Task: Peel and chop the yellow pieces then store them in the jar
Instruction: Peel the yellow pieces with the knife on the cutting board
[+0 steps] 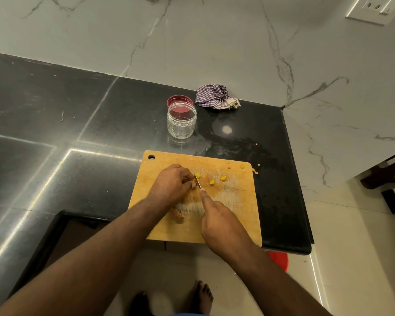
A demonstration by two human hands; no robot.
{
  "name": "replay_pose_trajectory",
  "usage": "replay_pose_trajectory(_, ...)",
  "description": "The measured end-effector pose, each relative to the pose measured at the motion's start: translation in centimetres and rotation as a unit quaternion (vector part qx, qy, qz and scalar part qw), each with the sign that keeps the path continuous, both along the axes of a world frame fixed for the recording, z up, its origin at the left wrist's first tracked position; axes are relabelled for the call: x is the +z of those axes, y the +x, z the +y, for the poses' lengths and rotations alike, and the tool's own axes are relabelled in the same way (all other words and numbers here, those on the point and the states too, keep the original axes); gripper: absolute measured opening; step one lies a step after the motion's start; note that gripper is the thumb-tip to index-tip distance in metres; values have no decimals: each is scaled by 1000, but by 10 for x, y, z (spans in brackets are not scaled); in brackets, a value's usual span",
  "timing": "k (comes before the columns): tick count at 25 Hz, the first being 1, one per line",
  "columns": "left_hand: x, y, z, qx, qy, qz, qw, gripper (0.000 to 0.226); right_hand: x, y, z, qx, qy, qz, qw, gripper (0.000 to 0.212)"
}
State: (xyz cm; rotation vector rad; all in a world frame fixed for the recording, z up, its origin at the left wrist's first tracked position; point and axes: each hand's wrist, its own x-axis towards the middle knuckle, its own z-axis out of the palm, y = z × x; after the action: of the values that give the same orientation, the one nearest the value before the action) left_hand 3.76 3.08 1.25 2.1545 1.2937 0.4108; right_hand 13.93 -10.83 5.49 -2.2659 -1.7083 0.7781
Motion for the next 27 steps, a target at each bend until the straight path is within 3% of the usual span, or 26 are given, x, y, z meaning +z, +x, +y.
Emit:
replay_pose_trajectory(16,2,-2,-4,7,-9,6,1000,31,-2,11,-31,-63,67,62,994,57)
replay_pose_trajectory(27,-1,-2,-4,20,-3,-7,1000,24,-6,-1,-13,-8,34,4,999,59)
